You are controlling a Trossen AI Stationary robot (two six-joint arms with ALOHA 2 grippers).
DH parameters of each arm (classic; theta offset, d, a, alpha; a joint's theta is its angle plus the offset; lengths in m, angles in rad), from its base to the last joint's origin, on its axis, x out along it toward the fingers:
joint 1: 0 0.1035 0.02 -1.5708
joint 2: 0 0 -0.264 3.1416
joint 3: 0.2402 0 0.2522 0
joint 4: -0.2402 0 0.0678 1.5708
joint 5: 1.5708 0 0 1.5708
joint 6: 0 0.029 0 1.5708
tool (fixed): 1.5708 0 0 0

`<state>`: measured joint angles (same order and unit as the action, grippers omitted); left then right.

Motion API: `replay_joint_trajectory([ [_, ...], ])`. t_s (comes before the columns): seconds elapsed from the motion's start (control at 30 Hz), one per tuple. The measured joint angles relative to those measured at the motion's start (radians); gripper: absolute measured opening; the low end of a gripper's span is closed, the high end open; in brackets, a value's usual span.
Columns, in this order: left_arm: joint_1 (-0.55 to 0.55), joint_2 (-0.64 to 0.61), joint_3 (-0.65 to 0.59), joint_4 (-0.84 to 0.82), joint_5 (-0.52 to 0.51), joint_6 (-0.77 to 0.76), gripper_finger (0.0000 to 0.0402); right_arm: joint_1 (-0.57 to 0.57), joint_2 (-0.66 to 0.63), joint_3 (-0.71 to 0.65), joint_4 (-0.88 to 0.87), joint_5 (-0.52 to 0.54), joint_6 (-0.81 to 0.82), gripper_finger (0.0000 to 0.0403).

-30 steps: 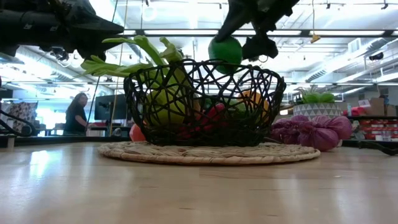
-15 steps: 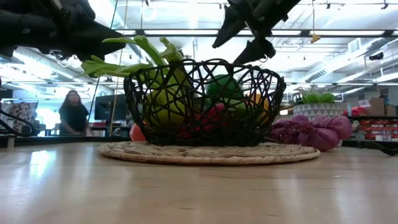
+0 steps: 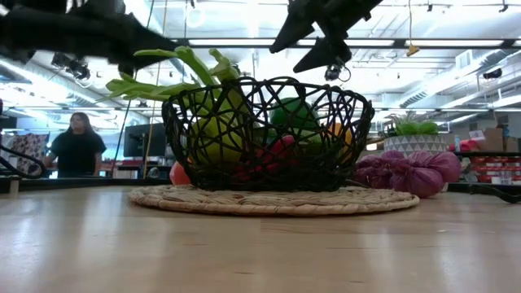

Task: Build produce basket
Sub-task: Put the orange into the black basket

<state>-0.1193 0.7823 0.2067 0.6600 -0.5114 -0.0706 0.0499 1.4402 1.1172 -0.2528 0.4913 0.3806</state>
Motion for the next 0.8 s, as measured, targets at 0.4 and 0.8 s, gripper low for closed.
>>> replay_joint_trajectory([
  [0.4, 0.244, 0.078, 0.490, -0.921, 0.061, -0.131, 0.0114, -0.063, 0.012, 0.000, 0.173, 0.069, -0.177, 0.0394],
  [0.8, 0.543, 0.204, 0.637, -1.302, 0.258, -0.060, 0.0232, -0.078, 0.016, -0.022, 0.218, 0.030, -0.225, 0.0392],
])
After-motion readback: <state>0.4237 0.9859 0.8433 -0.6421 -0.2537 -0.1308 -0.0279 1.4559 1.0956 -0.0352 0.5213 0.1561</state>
